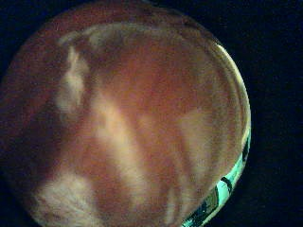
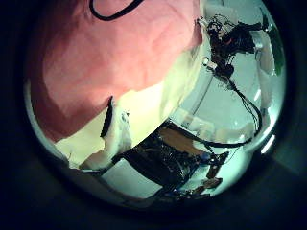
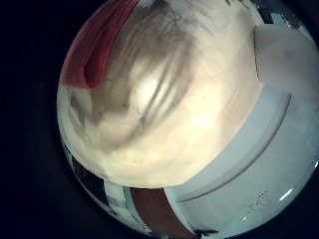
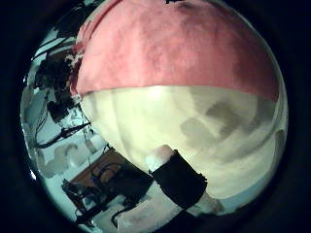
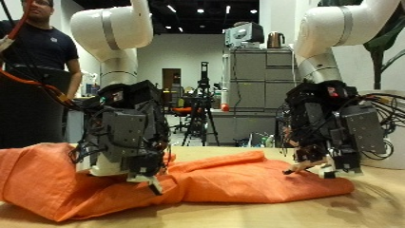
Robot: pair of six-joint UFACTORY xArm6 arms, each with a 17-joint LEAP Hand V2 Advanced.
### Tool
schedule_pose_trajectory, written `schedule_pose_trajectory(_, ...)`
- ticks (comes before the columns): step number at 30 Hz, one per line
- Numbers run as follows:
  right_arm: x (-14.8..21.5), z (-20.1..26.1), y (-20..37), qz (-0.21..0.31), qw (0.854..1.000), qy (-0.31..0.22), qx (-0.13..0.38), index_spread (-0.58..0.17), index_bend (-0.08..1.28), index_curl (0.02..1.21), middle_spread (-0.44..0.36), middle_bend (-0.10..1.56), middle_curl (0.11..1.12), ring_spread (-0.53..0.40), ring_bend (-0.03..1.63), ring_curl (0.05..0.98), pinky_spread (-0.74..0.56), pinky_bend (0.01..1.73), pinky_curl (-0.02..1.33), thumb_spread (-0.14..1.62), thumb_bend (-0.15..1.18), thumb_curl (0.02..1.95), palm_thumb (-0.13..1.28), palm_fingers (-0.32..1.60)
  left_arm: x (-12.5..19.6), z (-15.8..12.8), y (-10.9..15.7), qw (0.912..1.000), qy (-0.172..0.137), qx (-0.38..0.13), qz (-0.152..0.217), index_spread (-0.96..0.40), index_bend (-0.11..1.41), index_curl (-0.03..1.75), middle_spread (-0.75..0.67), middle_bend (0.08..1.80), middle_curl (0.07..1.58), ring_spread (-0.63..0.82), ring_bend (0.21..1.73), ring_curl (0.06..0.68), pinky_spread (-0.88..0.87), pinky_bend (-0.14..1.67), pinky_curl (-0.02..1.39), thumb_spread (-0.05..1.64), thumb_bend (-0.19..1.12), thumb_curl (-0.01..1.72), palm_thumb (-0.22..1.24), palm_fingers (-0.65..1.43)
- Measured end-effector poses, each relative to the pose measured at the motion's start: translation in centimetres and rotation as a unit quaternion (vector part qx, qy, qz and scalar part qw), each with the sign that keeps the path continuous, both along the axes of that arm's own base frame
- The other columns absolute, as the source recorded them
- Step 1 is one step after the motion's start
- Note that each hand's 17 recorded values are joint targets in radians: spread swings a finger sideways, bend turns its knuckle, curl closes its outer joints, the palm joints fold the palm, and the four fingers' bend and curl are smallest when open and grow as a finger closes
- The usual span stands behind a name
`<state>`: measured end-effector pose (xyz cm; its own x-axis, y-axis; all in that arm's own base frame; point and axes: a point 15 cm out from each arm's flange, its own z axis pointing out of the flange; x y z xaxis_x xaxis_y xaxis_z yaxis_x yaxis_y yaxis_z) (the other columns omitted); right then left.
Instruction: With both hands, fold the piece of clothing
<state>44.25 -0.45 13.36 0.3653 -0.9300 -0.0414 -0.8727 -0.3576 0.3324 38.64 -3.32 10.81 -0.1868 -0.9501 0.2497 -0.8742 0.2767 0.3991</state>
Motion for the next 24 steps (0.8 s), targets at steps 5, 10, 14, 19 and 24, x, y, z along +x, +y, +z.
schedule_pose_trajectory(5,-1.4,0.9,-1.1,-0.005,1.000,-0.003,0.002,-0.405,0.19,0.33,-0.085,0.19,0.33,0.173,0.18,0.228,0.32,0.20,0.34,1.49,-0.01,0.19,0.38,0.05,0.2,0.8,1.4,0.9999,-0.009,0.006,0.004,0.14,0.17,0.32,0.39,0.18,0.26,0.59,0.33,0.210,0.58,0.19,0.31,1.24,-0.01,0.39,0.51,-0.04)
schedule_pose_trajectory(10,-1.5,1.7,-2.0,-0.001,1.000,-0.011,0.001,-0.398,0.16,0.31,-0.070,0.18,0.32,0.173,0.20,0.234,0.32,0.22,0.35,1.39,0.00,0.23,0.45,0.04,0.8,2.9,2.3,0.9998,-0.015,0.012,0.003,0.14,0.17,0.32,0.39,0.18,0.26,0.59,0.33,0.213,0.57,0.19,0.30,1.24,-0.01,0.39,0.51,-0.04)
schedule_pose_trajectory(14,-0.8,1.5,-2.3,0.007,1.000,-0.024,-0.007,-0.391,0.16,0.30,-0.057,0.18,0.31,0.173,0.21,0.241,0.32,0.24,0.35,1.29,-0.01,0.26,0.52,0.03,1.6,5.6,2.3,0.9995,-0.030,0.012,0.001,0.14,0.17,0.31,0.39,0.18,0.26,0.59,0.32,0.215,0.57,0.19,0.30,1.24,-0.01,0.39,0.51,-0.04)
schedule_pose_trajectory(19,-0.4,0.4,-1.8,0.013,0.999,-0.041,-0.007,-0.384,0.16,0.29,-0.053,0.18,0.30,0.173,0.22,0.251,0.32,0.26,0.35,1.21,-0.02,0.29,0.55,0.03,1.0,8.2,2.1,0.9992,-0.038,0.009,-0.002,0.14,0.17,0.31,0.39,0.18,0.26,0.59,0.32,0.217,0.57,0.19,0.30,1.24,-0.02,0.38,0.50,-0.04)
schedule_pose_trajectory(24,-0.4,-0.2,0.0,0.029,0.999,-0.037,-0.005,-0.382,0.16,0.29,-0.052,0.18,0.30,0.174,0.24,0.258,0.31,0.27,0.35,1.17,-0.02,0.29,0.56,0.03,0.1,10.4,1.0,0.9991,-0.041,0.004,-0.013,0.14,0.17,0.31,0.39,0.18,0.26,0.59,0.32,0.218,0.57,0.19,0.29,1.23,-0.02,0.38,0.49,-0.04)
